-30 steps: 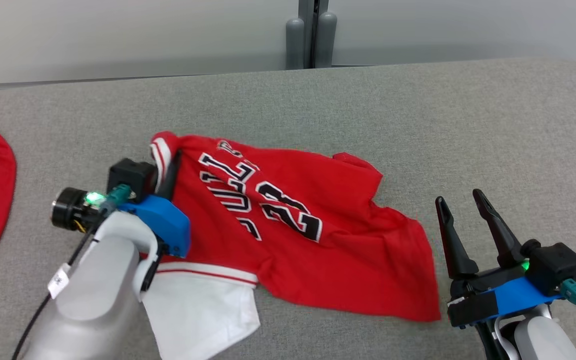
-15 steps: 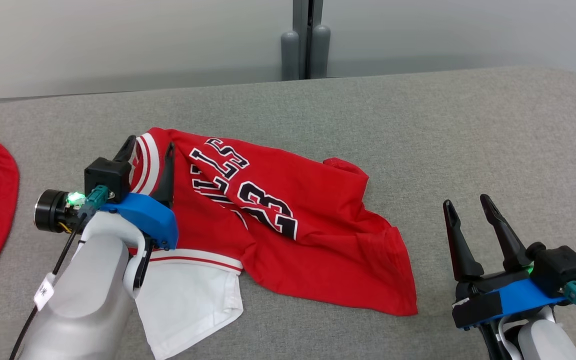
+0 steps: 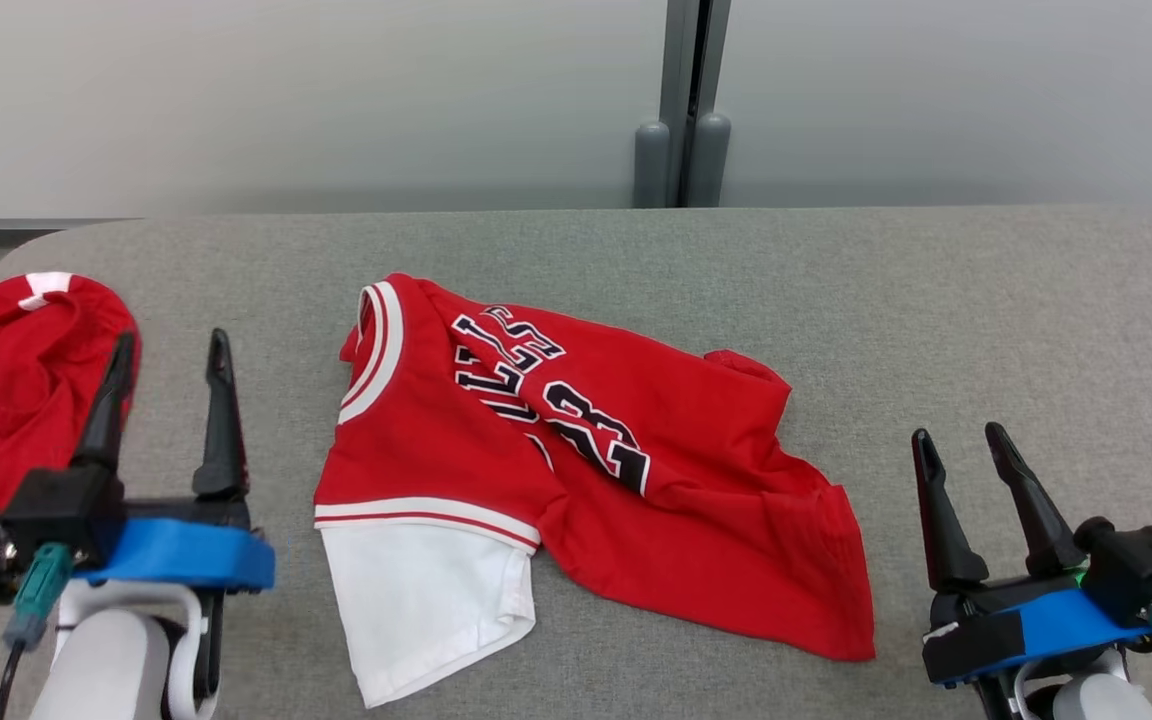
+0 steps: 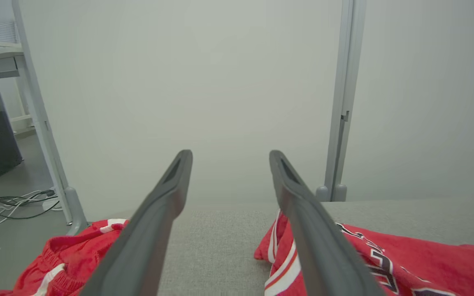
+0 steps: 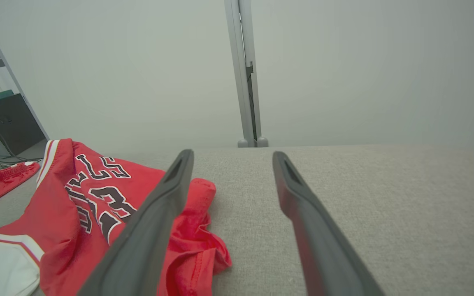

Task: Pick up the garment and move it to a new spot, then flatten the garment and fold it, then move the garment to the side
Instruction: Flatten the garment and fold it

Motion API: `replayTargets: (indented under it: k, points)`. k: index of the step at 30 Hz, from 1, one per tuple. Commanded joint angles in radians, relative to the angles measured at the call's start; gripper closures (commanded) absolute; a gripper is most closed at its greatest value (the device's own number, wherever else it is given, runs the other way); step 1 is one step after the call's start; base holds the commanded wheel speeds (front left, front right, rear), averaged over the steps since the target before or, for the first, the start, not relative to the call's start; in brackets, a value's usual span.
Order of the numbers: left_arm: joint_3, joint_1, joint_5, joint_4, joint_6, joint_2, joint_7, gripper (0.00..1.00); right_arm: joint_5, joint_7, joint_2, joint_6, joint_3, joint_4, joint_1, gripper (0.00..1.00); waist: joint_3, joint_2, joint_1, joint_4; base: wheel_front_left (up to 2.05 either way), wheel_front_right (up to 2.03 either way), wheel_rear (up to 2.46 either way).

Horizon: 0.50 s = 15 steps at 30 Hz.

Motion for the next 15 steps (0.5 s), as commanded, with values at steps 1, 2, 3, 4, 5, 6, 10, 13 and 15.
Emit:
replayTargets:
  k: [1, 2, 3, 4, 5, 6, 10, 13, 15]
  points:
    - [0.027, 0.040, 0.005, -0.022, 0.004, -0.005, -0.004, 0.00, 0.004, -0.003, 0.003, 0.000, -0.008, -0.002, 0.016, 0.00, -0.006, 0.0001, 0.0001, 0.006, 0.00, 0.00, 0.00]
    - [0.047, 0.068, 0.012, -0.038, 0.001, -0.009, -0.004, 0.00, 0.005, -0.003, 0.005, 0.000, -0.012, -0.003, 0.022, 0.00, -0.012, 0.0001, 0.0001, 0.011, 0.00, 0.00, 0.00]
    - [0.064, 0.088, 0.018, -0.055, -0.004, -0.014, -0.004, 0.00, 0.005, -0.004, 0.006, 0.000, -0.017, -0.004, 0.029, 0.00, -0.018, 0.0001, 0.0001, 0.016, 0.00, 0.00, 0.00]
    - [0.082, 0.108, 0.023, -0.072, -0.007, -0.019, -0.004, 0.00, 0.006, -0.003, 0.006, 0.000, -0.019, -0.004, 0.035, 0.00, -0.023, 0.0001, 0.0001, 0.019, 0.00, 0.00, 0.00]
    - [0.098, 0.130, 0.029, -0.084, -0.010, -0.024, -0.004, 0.00, 0.006, -0.003, 0.007, 0.000, -0.023, -0.004, 0.041, 0.00, -0.029, 0.0001, 0.0001, 0.024, 0.00, 0.00, 0.00]
    - [0.108, 0.153, 0.034, -0.096, -0.017, -0.027, -0.004, 0.00, 0.007, -0.003, 0.008, 0.000, -0.025, -0.005, 0.048, 0.00, -0.034, 0.0001, 0.0001, 0.028, 0.00, 0.00, 0.00]
    - [0.133, 0.226, 0.044, -0.140, -0.077, -0.037, -0.004, 0.00, 0.011, -0.003, 0.011, 0.000, -0.029, -0.003, 0.074, 0.00, -0.058, 0.0001, 0.0001, 0.037, 0.00, 0.00, 0.00]
    - [0.148, 0.268, 0.040, -0.154, -0.109, -0.045, -0.004, 0.00, 0.016, -0.003, 0.014, 0.000, -0.039, -0.002, 0.096, 0.00, -0.076, 0.0001, 0.0001, 0.044, 0.00, 0.00, 0.00]
    - [0.160, 0.292, 0.035, -0.148, -0.123, -0.050, -0.004, 0.00, 0.016, -0.003, 0.015, 0.000, -0.047, 0.000, 0.112, 0.00, -0.087, 0.0001, 0.0001, 0.048, 0.00, 0.00, 0.00]
